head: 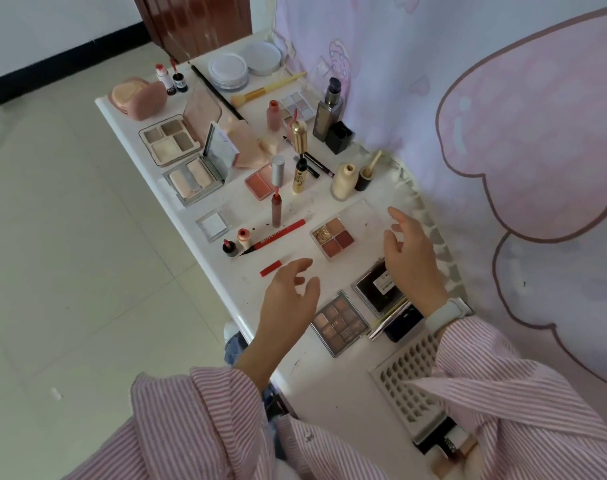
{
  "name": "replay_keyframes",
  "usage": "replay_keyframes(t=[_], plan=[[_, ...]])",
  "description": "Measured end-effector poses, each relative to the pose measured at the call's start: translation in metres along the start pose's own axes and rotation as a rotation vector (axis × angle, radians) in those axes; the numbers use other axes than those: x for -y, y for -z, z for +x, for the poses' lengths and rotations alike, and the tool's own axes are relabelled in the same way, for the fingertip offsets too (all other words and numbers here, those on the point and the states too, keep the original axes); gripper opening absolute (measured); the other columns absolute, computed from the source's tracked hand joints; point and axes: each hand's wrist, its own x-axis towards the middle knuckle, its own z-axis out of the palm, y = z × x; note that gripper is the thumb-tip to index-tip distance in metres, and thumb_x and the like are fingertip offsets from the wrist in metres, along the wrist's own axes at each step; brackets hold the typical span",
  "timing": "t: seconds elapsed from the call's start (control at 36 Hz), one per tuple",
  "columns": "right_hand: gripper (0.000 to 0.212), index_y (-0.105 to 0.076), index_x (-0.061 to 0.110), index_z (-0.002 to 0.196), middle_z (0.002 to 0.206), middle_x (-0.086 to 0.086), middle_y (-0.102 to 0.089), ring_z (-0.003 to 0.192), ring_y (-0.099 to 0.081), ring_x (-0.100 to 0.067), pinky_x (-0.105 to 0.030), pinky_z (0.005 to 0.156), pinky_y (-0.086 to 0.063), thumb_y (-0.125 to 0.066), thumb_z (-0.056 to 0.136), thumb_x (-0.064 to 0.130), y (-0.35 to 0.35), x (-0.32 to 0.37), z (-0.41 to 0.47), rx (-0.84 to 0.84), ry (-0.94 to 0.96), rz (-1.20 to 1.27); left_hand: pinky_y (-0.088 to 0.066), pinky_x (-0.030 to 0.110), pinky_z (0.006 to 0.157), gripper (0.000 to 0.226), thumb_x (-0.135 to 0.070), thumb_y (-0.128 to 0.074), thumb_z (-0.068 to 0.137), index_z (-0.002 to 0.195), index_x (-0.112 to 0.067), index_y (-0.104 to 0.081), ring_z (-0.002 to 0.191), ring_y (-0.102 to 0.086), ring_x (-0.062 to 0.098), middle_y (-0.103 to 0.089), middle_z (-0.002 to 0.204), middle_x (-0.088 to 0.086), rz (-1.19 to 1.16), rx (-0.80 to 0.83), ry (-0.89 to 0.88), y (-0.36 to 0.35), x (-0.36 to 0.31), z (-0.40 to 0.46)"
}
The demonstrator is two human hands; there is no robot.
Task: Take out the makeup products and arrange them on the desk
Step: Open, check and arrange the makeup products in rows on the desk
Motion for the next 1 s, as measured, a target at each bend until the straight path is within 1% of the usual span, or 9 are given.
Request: replay_keyframes(t=[0.19,0.31,0.42,0.61,0.72,0.81,0.86,0.92,1.0], plan=[[0.040,-0.058,0.012,0.114,0.105,-0.005,-0.063,0.096,-0.056,-0.023,-0.042,0.087,-0.049,-0.046,0.086,0.038,-0.026,-0.005,-0.068,0.124,0.405,-0.451,-0.042,0.036,0.091,0.030,-0.010,-0.059,0.084,0.114,-0.007,-0.063,0.108,-0.057,0.031,-0.063,0.116,0.011,0.418,-0.082,-0.268,0.012,0.046,-0.026],[0.058,-0.049,0.020,0.123,0.117,-0.007,-0.057,0.103,-0.055,-0.027,-0.042,0.086,-0.046,-0.050,0.078,0.057,-0.047,-0.008,-0.098,0.180,0.359,-0.742,-0.049,0.053,0.087,0.039,-0.003,-0.076,0.069,0.107,-0.007,-0.066,0.109,-0.058,0.036,-0.064,0.115,0.014,0.611,-0.095,-0.339,0.014,0.064,-0.036],[0.062,-0.049,0.018,0.122,0.122,-0.014,-0.054,0.105,-0.055,-0.032,-0.043,0.085,-0.047,-0.064,0.072,0.052,-0.063,-0.006,-0.108,0.130,0.266,-0.794,-0.040,0.054,0.096,0.046,-0.011,-0.080,0.067,0.111,-0.013,-0.067,0.119,-0.053,0.036,-0.059,0.125,0.013,0.726,-0.072,-0.410,0.018,0.083,-0.044],[0.054,-0.044,0.017,0.123,0.133,-0.015,-0.043,0.119,-0.044,-0.035,-0.048,0.097,-0.037,-0.061,0.077,0.042,-0.073,0.003,-0.109,0.159,0.178,-0.652,-0.027,0.049,0.104,0.042,-0.035,-0.042,0.086,0.122,-0.024,-0.059,0.131,-0.042,0.023,-0.050,0.138,0.002,0.704,0.001,-0.342,0.021,0.099,-0.047],[0.068,-0.029,0.027,0.132,0.138,-0.003,-0.037,0.125,-0.035,-0.022,-0.033,0.102,-0.031,-0.062,0.074,0.041,-0.068,0.013,-0.111,0.193,0.210,-0.223,-0.030,0.050,0.104,0.031,-0.027,-0.048,0.086,0.109,-0.019,-0.068,0.125,-0.048,0.022,-0.056,0.131,0.004,0.484,-0.098,-0.271,0.023,0.091,-0.049],[0.079,-0.020,0.037,0.135,0.137,0.009,-0.032,0.125,-0.030,-0.005,-0.013,0.100,-0.029,-0.070,0.074,0.030,-0.057,0.027,-0.109,0.249,0.237,0.079,-0.038,0.030,0.098,0.018,-0.018,-0.058,0.090,0.106,-0.019,-0.067,0.114,-0.054,0.015,-0.057,0.126,0.002,0.176,-0.177,-0.066,0.037,0.063,-0.051],[0.084,-0.016,0.036,0.137,0.132,0.020,-0.029,0.125,-0.028,0.006,-0.004,0.098,-0.028,-0.072,0.074,0.027,-0.051,0.040,-0.108,0.307,0.273,0.165,-0.044,0.020,0.087,0.018,-0.026,-0.054,0.093,0.107,-0.022,-0.063,0.102,-0.058,0.008,-0.059,0.121,0.000,-0.139,-0.056,0.134,0.056,0.044,-0.051],[0.087,-0.014,0.031,0.140,0.135,0.022,-0.025,0.128,-0.024,0.011,-0.003,0.101,-0.026,-0.073,0.075,0.025,-0.048,0.053,-0.109,0.377,0.308,0.183,-0.050,0.028,0.086,0.034,-0.041,-0.048,0.091,0.113,-0.018,-0.061,0.100,-0.063,0.016,-0.063,0.118,0.005,-0.533,0.187,0.342,0.073,0.030,-0.051],[0.087,-0.013,0.031,0.142,0.140,0.018,-0.027,0.132,-0.024,0.005,-0.009,0.105,-0.028,-0.071,0.078,0.026,-0.047,0.075,-0.114,0.452,0.379,0.160,-0.053,0.034,0.084,0.055,-0.056,-0.043,0.082,0.119,-0.019,-0.059,0.103,-0.065,0.025,-0.066,0.115,0.008,-0.719,0.410,0.380,0.095,0.024,-0.055]])
